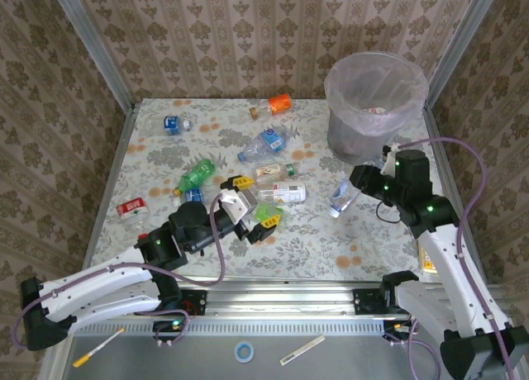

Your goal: Throw the plastic bottles in the bin

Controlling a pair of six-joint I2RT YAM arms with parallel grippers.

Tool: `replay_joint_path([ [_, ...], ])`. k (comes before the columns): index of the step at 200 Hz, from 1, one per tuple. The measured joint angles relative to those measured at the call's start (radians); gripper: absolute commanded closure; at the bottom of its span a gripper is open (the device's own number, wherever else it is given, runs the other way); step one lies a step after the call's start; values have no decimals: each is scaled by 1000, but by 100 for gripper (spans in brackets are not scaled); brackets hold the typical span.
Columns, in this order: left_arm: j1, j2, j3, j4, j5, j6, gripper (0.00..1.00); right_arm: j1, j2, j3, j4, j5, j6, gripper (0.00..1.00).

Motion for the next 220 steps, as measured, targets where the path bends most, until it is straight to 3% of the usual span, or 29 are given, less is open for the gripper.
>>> replay_joint_path([
  [116, 1, -213, -87, 29, -11, 8, 0, -94, -86, -74, 121, -108, 106, 69],
  [181, 8, -227, -102, -13, -11, 8, 0, -100, -70, -74, 154, -114, 127, 68],
  [220, 8, -227, -103, -23, -11, 7, 0, -143, 64, 44, 148, -114, 124, 68],
])
